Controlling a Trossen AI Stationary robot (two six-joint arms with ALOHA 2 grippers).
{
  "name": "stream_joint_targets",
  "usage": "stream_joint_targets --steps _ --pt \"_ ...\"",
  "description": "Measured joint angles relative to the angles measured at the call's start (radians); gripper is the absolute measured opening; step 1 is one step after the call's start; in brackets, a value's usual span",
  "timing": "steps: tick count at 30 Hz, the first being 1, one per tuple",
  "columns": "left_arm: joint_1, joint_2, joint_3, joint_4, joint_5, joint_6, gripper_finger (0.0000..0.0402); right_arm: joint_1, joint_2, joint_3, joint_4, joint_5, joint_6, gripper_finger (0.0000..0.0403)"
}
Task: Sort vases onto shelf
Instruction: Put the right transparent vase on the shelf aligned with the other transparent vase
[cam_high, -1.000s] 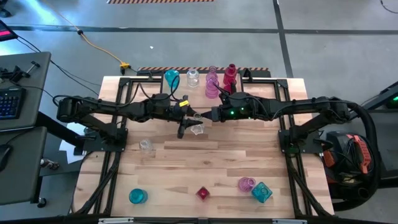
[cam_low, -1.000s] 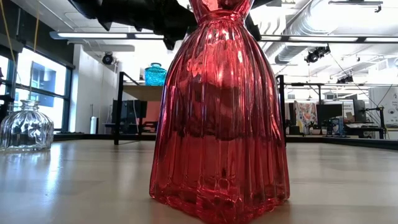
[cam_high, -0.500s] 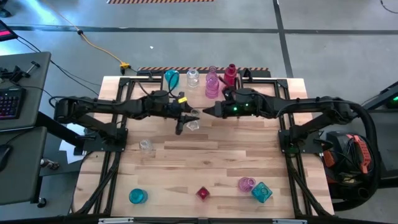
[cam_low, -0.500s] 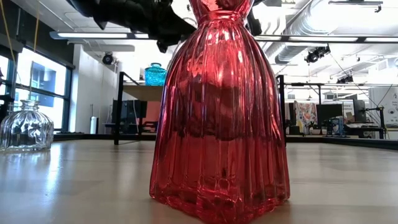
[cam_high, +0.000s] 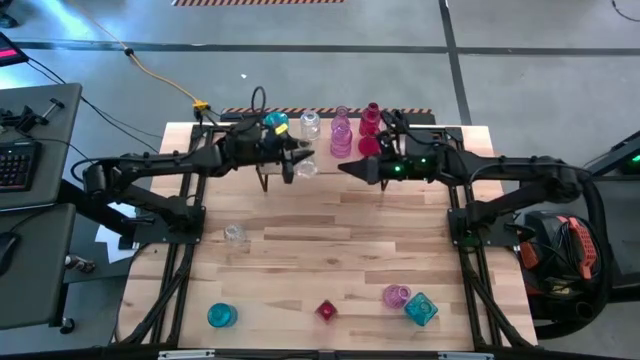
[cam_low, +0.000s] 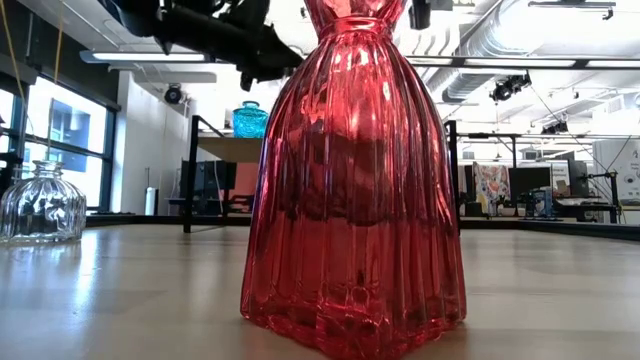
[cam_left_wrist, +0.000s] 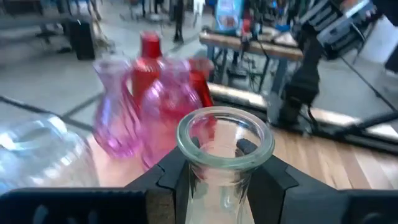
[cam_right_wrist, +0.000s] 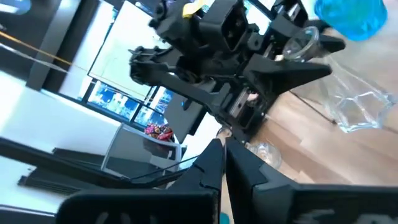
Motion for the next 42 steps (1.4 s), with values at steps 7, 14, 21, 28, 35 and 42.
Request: stream_joint_targets --steps 7,14,21,28,35,42 --pt "0.021 0.023 0.000 0.074 -0.001 0.008 0.0113 -0.040 -0.049 0.000 -0.057 0.000 -0.083 0.0001" --pt "0.025 0.087 -0.001 0.119 0.002 0.025 0.0111 -0.086 -0.165 0.000 -0.222 0.017 -0.221 0.0001" --pt "0.043 0.089 -0.001 0.151 -0.012 0.051 0.0112 -0.068 -0.329 -0.062 -0.276 0.016 -0.516 0.0001" --pt "0.078 0.089 -0.001 0.153 -0.015 0.072 0.0112 -0.049 -0.531 -0.310 -0.124 0.014 -0.565 0.0001" --pt "0.086 0.089 -0.001 0.153 -0.014 0.069 0.0112 -0.025 -0.653 -0.574 0.142 0.001 -0.580 0.0001" --pt "0.084 0.108 -0.001 0.158 -0.005 0.078 0.0112 0.002 -0.685 -0.757 0.347 -0.073 -0.642 0.0001"
